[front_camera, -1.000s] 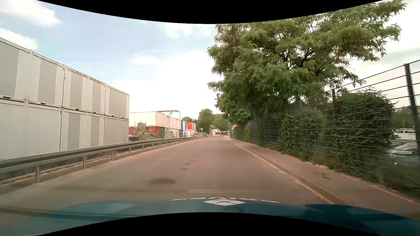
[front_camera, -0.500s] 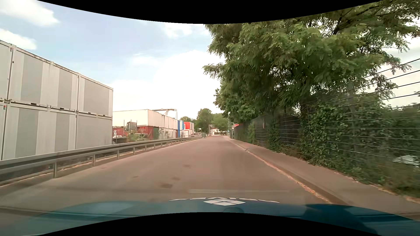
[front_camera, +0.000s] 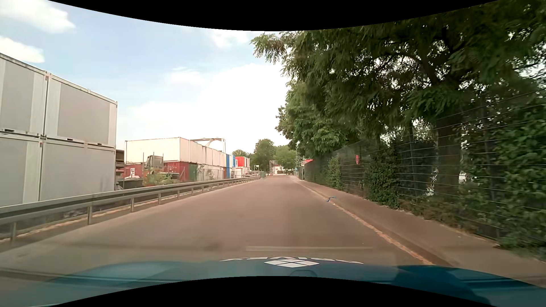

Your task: Follow the waypoints while adhering to traffic rules and regulations

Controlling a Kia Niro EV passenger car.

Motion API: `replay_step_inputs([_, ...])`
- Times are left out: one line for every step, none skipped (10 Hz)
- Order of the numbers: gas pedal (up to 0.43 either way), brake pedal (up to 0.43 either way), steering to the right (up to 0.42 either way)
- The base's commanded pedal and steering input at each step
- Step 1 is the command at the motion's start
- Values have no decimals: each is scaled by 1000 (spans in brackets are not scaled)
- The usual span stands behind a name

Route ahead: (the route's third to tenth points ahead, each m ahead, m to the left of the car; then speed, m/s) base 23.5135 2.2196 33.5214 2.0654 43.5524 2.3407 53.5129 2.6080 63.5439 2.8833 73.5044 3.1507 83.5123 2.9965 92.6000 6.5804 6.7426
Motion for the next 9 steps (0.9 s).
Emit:
replay_step_inputs([150,0,5])
replay_step_inputs([150,0,4])
replay_step_inputs([150,0,5])
replay_step_inputs([150,0,4])
replay_step_inputs([150,0,5])
replay_step_inputs([150,0,3])
replay_step_inputs([150,0,2])
replay_step_inputs([157,0,1])
replay_step_inputs([169,0,1])
